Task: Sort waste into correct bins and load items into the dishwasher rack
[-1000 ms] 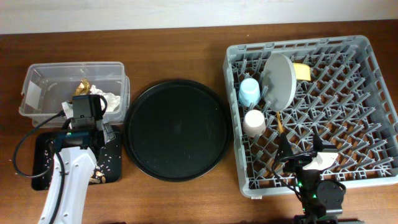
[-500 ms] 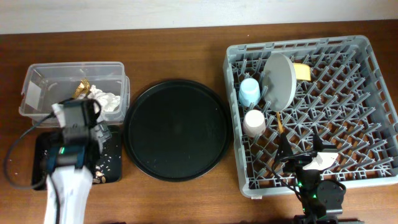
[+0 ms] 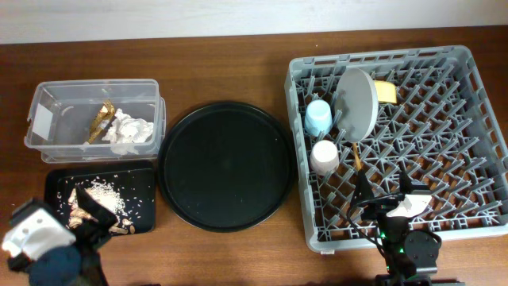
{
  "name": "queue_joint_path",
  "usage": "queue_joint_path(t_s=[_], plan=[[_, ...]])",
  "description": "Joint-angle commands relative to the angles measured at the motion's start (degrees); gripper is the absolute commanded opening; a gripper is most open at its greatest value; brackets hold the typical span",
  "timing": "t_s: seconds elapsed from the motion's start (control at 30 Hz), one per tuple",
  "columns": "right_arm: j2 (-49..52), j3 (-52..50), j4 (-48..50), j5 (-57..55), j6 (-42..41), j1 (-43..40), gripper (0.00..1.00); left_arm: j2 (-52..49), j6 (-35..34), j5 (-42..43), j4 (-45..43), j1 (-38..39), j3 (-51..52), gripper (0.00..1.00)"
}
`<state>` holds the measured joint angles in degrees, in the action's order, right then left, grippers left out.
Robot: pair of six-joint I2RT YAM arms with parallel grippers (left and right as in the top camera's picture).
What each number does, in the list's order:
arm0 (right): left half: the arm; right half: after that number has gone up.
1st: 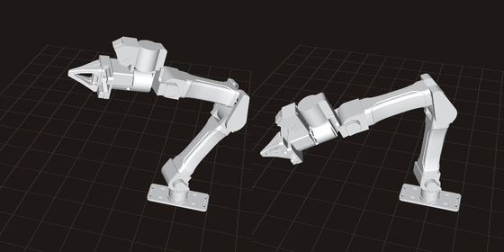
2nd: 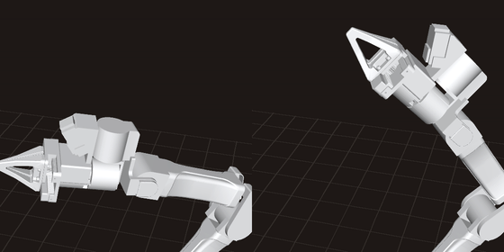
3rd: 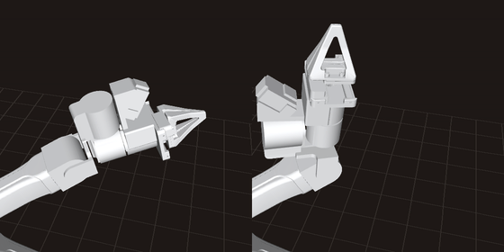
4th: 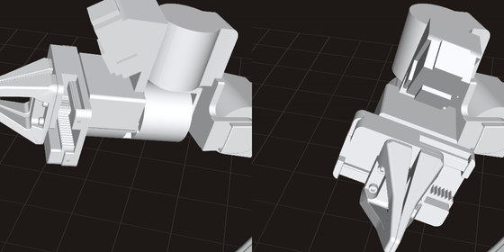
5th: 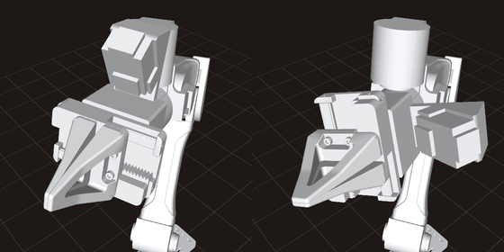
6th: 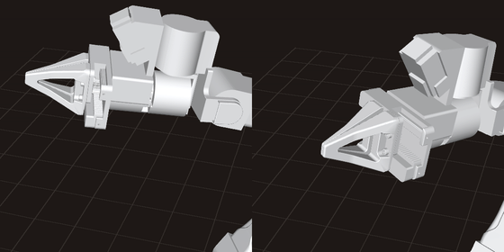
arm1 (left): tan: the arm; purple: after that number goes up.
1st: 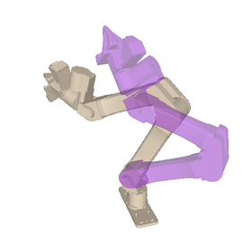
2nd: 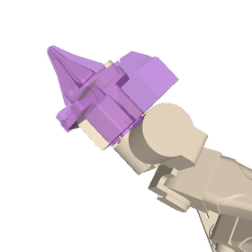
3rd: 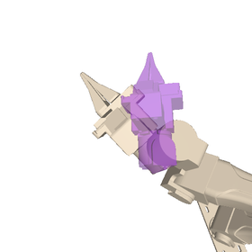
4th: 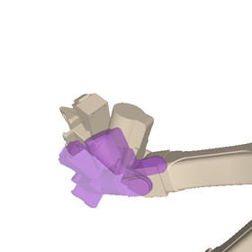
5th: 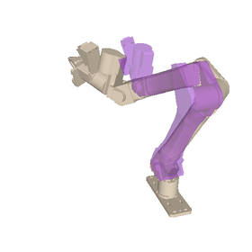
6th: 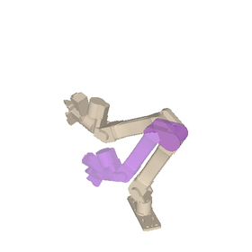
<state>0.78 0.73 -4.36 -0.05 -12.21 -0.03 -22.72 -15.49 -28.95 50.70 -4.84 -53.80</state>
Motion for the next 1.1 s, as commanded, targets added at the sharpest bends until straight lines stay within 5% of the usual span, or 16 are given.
queue_joint_path(t_s=[0.0,0.27,0.7,1.07], plan=[[-0.57,-0.42,-0.15,0.26,-0.24,-0.46,0.98,3.19,0.11,-0.63,4.20,0.74,-0.28,0.99],[-0.57,-0.42,-0.15,0.26,-0.24,-0.46,0.98,4.50,0.07,5.64,4.09,0.98,4.17,0.99],[-0.57,-0.42,-0.15,0.26,-0.24,-0.46,0.98,17.29,0.04,26.43,-50.29,0.98,38.80,0.99],[-0.57,-0.42,-0.15,0.26,-0.24,-0.46,0.98,22.45,0.07,27.12,-53.22,1.09,53.09,0.99]])
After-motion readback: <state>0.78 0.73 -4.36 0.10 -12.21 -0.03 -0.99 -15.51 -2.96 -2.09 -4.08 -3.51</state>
